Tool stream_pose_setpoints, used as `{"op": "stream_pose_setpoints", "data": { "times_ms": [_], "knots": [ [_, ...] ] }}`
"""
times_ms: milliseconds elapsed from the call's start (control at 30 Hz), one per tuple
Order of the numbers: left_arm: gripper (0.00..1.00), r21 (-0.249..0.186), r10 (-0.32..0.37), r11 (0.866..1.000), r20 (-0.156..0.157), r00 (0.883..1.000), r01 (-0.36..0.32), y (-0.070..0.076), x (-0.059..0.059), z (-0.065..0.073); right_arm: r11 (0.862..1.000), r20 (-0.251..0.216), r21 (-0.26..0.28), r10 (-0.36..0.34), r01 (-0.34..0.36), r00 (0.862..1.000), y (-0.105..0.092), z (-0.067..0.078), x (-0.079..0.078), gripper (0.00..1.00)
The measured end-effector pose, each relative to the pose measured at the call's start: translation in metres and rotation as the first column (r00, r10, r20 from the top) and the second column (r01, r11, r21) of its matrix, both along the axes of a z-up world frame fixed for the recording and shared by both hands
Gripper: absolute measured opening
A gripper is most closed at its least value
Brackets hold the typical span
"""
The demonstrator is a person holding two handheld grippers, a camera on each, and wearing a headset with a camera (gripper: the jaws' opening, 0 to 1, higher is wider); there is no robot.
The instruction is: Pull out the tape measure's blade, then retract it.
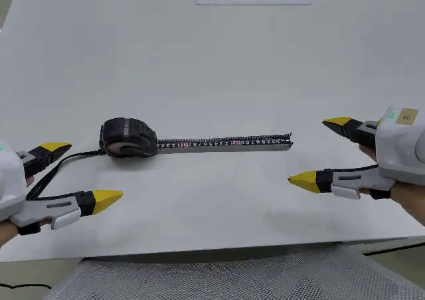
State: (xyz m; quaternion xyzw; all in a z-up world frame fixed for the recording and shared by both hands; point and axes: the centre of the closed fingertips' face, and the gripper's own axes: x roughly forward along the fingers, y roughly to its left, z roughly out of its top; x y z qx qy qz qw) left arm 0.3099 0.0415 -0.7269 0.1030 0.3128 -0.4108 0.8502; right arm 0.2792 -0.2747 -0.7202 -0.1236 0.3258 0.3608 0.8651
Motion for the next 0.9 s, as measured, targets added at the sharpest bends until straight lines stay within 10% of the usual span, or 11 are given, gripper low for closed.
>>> {"op": "stream_pose_setpoints", "data": {
  "times_ms": [900],
  "knots": [
    [0.88, -0.056, 0.088, 0.995, 0.012, 0.996, -0.087, 0.007, -0.032, -0.009, 0.993, -0.008, 0.056, -0.107, 0.107, 0.994, -0.001, -0.019, -0.041, 0.94]
  ]
}}
